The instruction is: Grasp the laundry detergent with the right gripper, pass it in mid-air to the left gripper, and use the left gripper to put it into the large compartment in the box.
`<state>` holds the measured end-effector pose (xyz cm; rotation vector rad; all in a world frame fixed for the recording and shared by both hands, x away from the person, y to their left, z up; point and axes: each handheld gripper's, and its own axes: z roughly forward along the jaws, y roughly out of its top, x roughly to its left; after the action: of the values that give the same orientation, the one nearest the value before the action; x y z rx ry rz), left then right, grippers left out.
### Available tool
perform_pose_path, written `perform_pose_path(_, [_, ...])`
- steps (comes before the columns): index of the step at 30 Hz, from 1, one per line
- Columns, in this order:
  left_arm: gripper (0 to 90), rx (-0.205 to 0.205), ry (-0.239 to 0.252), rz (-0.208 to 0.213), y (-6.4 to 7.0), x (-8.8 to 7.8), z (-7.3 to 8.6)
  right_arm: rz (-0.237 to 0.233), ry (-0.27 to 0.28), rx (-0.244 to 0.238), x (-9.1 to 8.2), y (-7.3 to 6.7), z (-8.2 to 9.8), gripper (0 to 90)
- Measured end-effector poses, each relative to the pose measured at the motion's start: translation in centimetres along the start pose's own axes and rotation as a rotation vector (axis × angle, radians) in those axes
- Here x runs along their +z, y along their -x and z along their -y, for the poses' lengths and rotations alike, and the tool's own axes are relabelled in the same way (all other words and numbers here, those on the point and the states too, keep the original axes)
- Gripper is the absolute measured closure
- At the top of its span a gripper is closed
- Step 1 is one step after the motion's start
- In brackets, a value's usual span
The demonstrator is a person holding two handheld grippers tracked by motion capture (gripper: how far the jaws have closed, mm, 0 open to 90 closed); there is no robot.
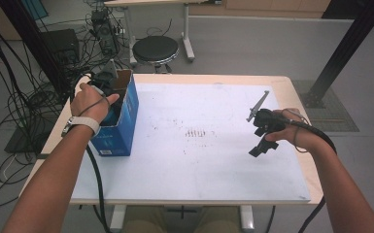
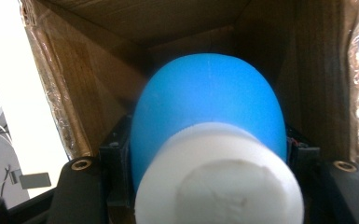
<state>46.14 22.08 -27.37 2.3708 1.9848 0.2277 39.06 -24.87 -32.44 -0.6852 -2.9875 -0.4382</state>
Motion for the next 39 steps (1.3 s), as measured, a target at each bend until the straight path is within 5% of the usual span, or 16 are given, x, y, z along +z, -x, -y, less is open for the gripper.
perform_pose_path(39, [37.1, 0.004, 0.003, -0.001, 0.0, -0.04, 0.19, -0.004, 0.0, -0.004, 0.11, -0.13, -0.13, 10.3])
